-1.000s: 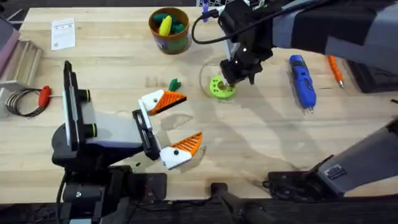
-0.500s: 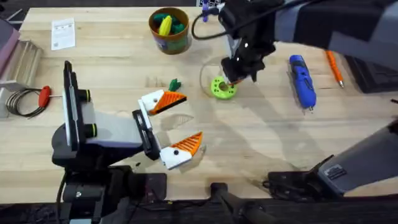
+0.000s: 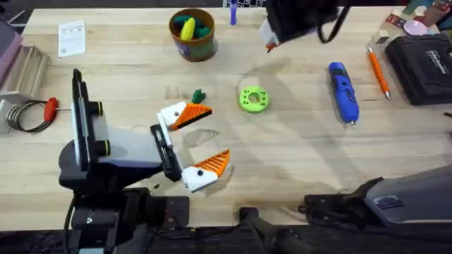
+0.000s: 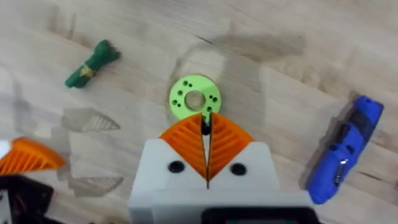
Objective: Pick up the gripper from the table and insert it into the empty holder that is missing its gripper. Then pick up a screw, insert it into the mounting hole, and use the screwdriver to tighten it. Finally, clean up the table by picking up the vegetable and placing it into the bucket.
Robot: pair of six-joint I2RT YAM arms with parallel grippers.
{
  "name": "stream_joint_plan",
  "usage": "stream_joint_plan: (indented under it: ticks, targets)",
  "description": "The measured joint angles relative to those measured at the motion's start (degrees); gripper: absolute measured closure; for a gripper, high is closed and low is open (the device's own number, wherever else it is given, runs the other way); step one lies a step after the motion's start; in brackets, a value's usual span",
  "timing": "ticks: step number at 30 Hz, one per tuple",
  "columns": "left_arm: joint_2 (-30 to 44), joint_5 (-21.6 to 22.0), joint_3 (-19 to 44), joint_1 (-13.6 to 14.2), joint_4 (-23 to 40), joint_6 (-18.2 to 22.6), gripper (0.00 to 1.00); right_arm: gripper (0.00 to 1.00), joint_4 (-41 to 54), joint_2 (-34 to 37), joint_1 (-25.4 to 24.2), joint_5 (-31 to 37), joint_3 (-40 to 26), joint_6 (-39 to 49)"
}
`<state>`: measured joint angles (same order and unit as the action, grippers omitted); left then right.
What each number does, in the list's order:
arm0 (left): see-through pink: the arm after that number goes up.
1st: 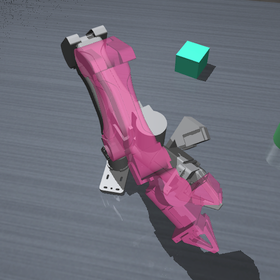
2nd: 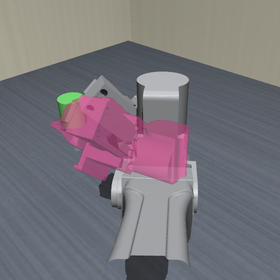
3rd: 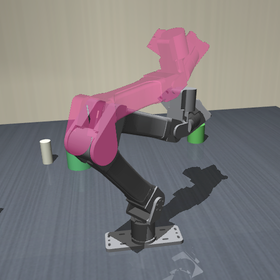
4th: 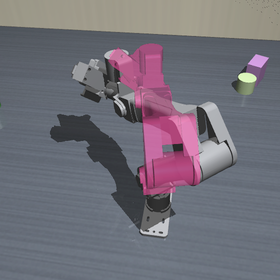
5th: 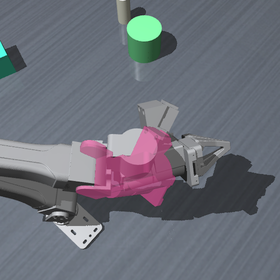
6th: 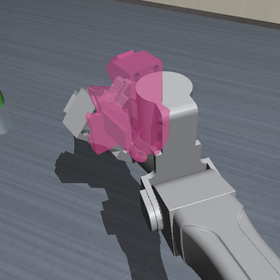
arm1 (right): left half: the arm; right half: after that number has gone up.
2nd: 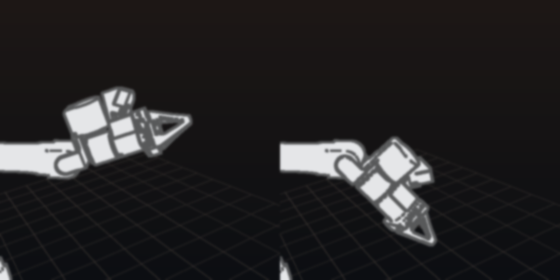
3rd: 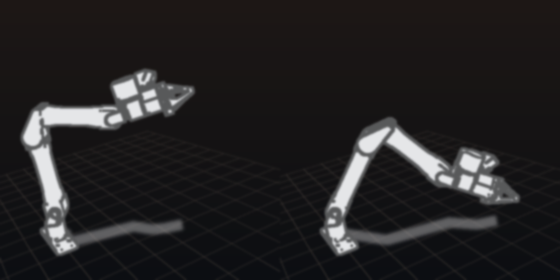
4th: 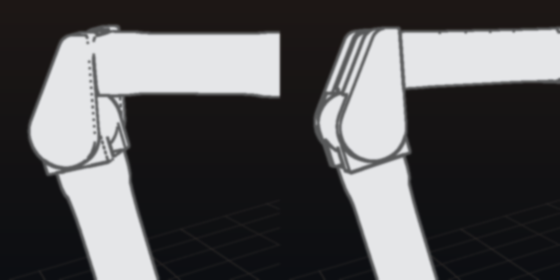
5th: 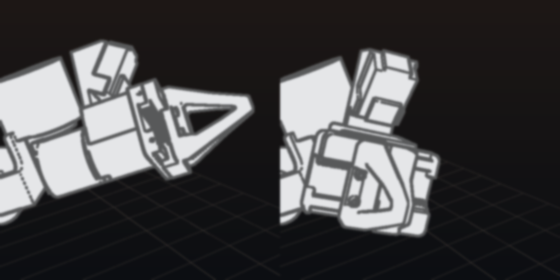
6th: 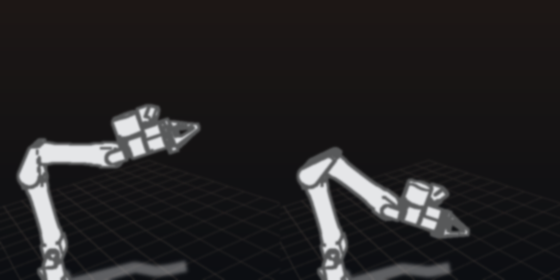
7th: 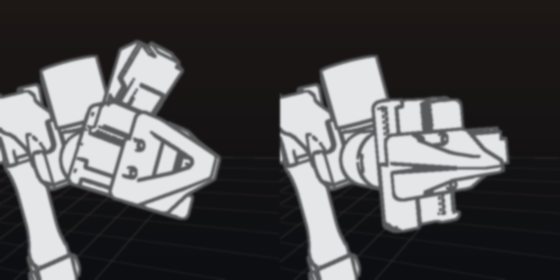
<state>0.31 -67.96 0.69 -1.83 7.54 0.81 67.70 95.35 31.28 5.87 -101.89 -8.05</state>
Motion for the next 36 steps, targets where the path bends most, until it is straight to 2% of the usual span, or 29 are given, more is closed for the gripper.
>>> stream_joint_plan:
  ticks: [6, 11, 16, 24, 31, 36]
  targets:
    - [0.0, 0.0, 0.0, 0.0, 0.0, 0.0, 0.015, 0.996, 5.2, 0.0, 5.4, 0.1, -11.3, 5.3]
    - [0.0, 0.0, 0.0, 0.0, 0.0, 0.0, 0.015, 0.996, 6.3, 0.4, 11.4, 0.1, -16.9, 8.0]
    - [0.0, 0.0, 0.0, 0.0, 0.0, 0.0, 0.016, 0.996, 6.9, 4.1, 15.0, 0.1, -21.7, 10.8]
    - [0.0, 0.0, 0.0, 0.0, 0.0, 0.0, 0.015, 0.996, 7.4, 10.7, 20.8, 0.1, -23.6, 15.4]
    - [0.0, 0.0, 0.0, 0.0, 0.0, 0.0, 0.015, 0.996, 7.9, 13.1, 27.0, -0.4, -23.6, 20.0]
    - [0.0, 0.0, 0.0, 0.0, 0.0, 0.0, 0.015, 0.996, 9.4, 14.2, 29.6, -2.5, -23.7, 21.9]
